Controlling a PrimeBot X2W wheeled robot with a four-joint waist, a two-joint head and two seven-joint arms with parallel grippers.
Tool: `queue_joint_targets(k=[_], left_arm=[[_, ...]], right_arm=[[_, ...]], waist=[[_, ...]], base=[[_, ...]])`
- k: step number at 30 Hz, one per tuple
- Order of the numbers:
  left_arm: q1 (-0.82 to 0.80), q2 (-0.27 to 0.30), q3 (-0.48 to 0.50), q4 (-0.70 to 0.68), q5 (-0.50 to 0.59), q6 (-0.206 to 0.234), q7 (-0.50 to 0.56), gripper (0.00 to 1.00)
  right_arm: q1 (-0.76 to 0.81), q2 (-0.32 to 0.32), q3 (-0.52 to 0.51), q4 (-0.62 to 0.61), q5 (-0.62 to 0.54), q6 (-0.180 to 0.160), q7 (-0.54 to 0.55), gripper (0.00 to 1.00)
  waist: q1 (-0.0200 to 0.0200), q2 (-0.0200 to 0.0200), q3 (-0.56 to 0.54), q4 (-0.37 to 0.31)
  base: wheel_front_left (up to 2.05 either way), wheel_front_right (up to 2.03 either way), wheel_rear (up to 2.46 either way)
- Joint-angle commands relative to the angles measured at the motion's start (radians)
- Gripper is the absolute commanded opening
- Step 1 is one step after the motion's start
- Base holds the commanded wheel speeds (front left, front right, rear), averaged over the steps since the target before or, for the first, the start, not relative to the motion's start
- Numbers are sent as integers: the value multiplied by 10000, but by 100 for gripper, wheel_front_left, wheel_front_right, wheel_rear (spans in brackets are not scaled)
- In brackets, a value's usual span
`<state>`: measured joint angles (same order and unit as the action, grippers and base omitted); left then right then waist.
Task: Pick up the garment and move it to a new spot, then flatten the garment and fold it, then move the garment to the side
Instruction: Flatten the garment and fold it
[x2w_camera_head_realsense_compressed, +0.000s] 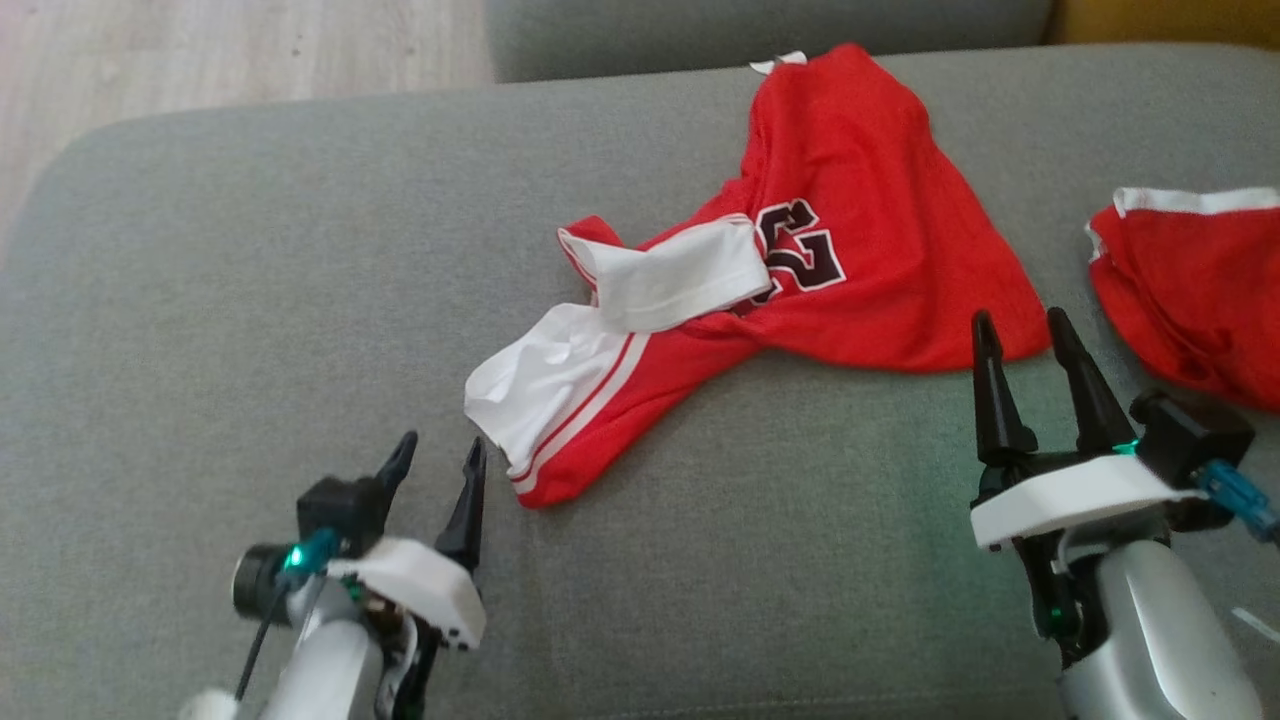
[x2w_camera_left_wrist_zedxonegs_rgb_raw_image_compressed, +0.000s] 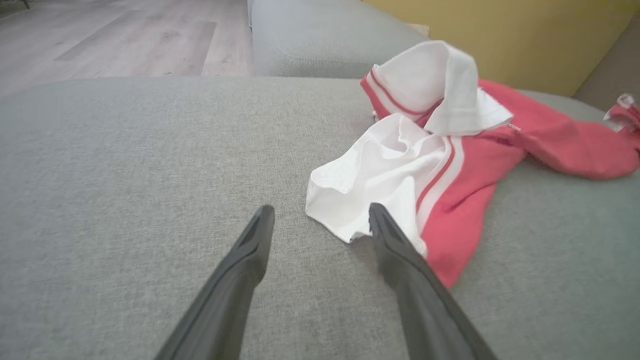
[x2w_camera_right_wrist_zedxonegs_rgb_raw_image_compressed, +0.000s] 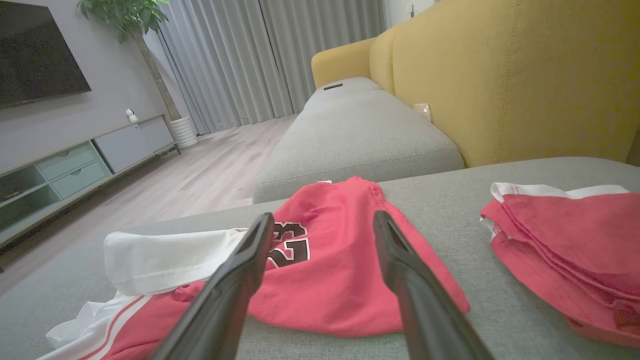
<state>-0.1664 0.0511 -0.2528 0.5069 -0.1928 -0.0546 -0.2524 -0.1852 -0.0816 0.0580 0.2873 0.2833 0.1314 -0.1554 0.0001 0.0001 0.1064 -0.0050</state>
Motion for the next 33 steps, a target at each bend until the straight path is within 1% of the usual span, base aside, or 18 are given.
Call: queue_joint_targets(k=[1, 8, 11, 13, 18, 29, 30, 31, 32, 33], left_arm=[[-767, 151, 221, -3, 149, -52, -94, 100], [-1971, 216, 52, 1647, 326, -221, -94, 100], [-2413, 319, 44, 2486, 454, -29, -85, 100], [-2706, 308, 51, 2847, 424, -40, -87, 100], [-3172, 296, 0, 3163, 447, -131, -90, 100], [-3480, 276, -43, 3437, 321, -418, -92, 100], [-3503, 270, -56, 3473, 299, -447, -92, 88], [-3524, 263, -73, 3499, 283, -472, -92, 44], [-3541, 254, -84, 3496, 255, -500, -92, 7], [-3549, 242, -77, 3469, 206, -526, -92, 0]], right_arm=[[-76, 3, 159, -459, -93, -7, 56, 100], [-154, -71, 145, -858, -304, -7, 339, 100], [-267, -90, 148, -964, -367, -7, 404, 100], [-326, -81, 117, -1021, -383, -7, 419, 100], [-386, -46, 67, -1027, -476, -7, 460, 100], [-529, -26, 126, -950, -588, -7, 454, 100], [-537, -27, 125, -933, -594, -7, 455, 100], [-543, -32, 131, -908, -604, -7, 461, 100], [-548, -44, 143, -878, -623, -7, 472, 100], [-552, -63, 150, -838, -648, -7, 486, 100]], waist=[[-1, -1, 157, -125], [-1, -1, 630, -292], [-1, -1, 789, -341], [-1, -1, 888, -355], [-1, -1, 1066, -349], [-1, -1, 1271, -414], [-1, -1, 1271, -411], [-1, -1, 1266, -405], [-1, -1, 1262, -397], [-1, -1, 1255, -383]], base=[[0, 0, 0], [0, 0, 0], [0, 0, 0], [0, 0, 0], [0, 0, 0], [0, 0, 0], [0, 0, 0], [0, 0, 0], [0, 0, 0], [0, 0, 0]])
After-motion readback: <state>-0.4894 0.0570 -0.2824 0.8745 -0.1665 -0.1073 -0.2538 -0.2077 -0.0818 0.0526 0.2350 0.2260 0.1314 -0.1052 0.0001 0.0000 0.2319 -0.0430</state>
